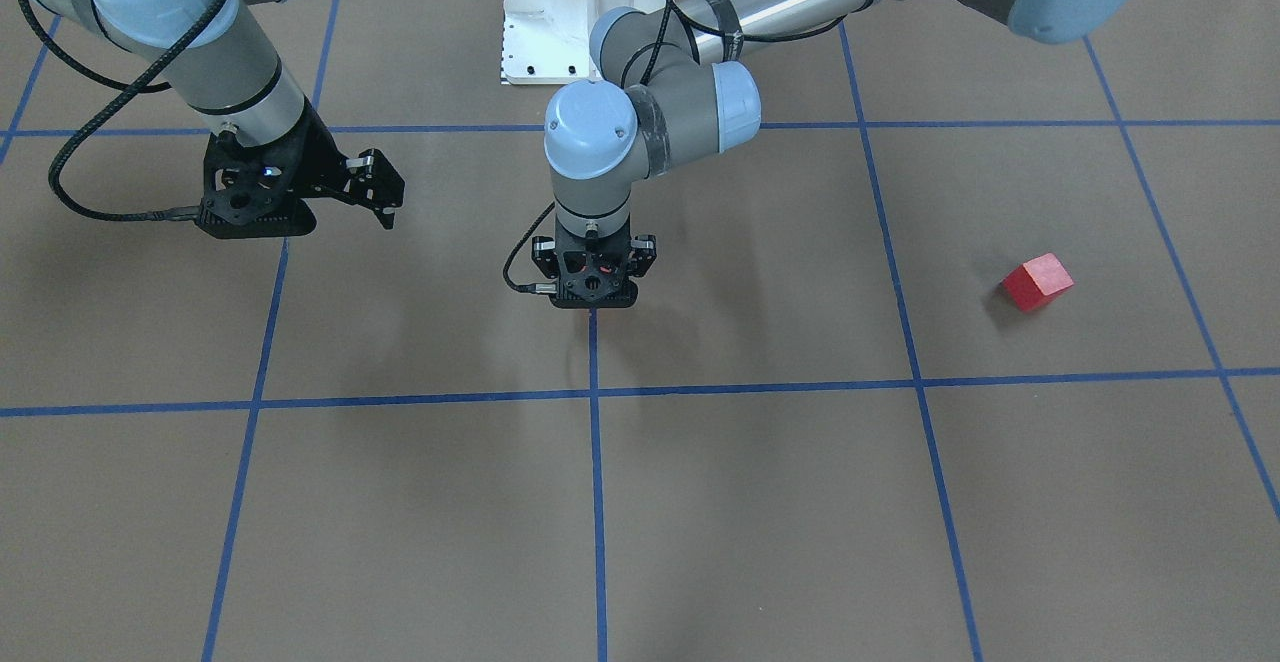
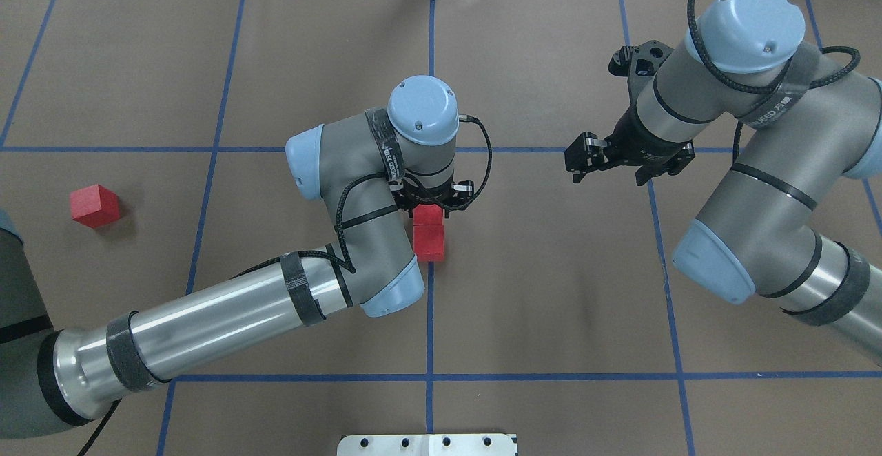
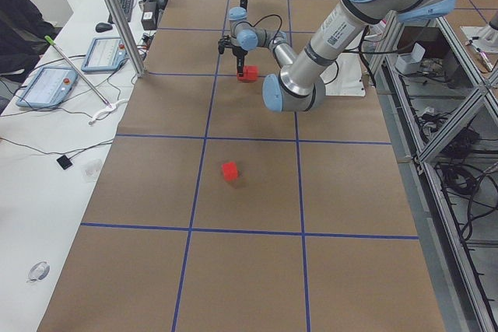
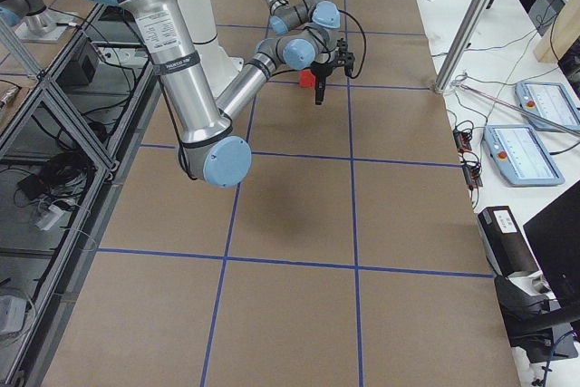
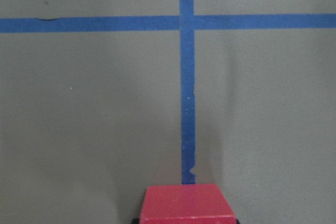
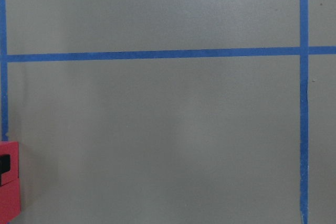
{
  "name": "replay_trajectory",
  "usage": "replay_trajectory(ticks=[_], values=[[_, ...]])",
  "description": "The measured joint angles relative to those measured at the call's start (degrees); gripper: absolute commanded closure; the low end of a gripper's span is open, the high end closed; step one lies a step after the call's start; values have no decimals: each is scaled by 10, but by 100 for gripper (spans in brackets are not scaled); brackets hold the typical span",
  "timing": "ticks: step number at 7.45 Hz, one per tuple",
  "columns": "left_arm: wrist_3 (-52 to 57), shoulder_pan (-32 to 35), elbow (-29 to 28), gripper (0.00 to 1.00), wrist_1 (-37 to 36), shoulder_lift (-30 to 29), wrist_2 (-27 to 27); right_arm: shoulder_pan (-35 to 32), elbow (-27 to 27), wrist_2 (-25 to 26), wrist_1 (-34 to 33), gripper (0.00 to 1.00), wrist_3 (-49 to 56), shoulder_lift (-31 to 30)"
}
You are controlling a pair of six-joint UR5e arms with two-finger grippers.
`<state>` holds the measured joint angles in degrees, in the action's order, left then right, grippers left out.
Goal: Form red blocks into L shape at center
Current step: 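Release the cube and move the left gripper to the far-edge red cube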
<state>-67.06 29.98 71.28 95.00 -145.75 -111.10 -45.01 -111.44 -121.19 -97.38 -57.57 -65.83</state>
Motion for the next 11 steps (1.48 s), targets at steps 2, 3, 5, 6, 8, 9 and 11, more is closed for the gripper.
replay_trajectory(ticks=[2,3,5,6,8,9,11], values=[[0,-1,0,0,-1,0,8,0,1,1,0,0,0,0],[0,-1,2,0,-2,0,9,0,1,1,0,0,0,-1],[-1,6,33,0,-16,1,8,0,2,1,0,0,0,-1],[-1,14,79,0,-42,10,7,0,2,2,0,0,1,-1],[-1,35,232,1,-90,107,5,-1,2,3,0,0,1,-2],[0,53,303,1,-92,178,3,-1,2,4,0,0,1,-2],[15,112,373,1,-78,299,-34,-1,2,7,0,0,-1,-3]])
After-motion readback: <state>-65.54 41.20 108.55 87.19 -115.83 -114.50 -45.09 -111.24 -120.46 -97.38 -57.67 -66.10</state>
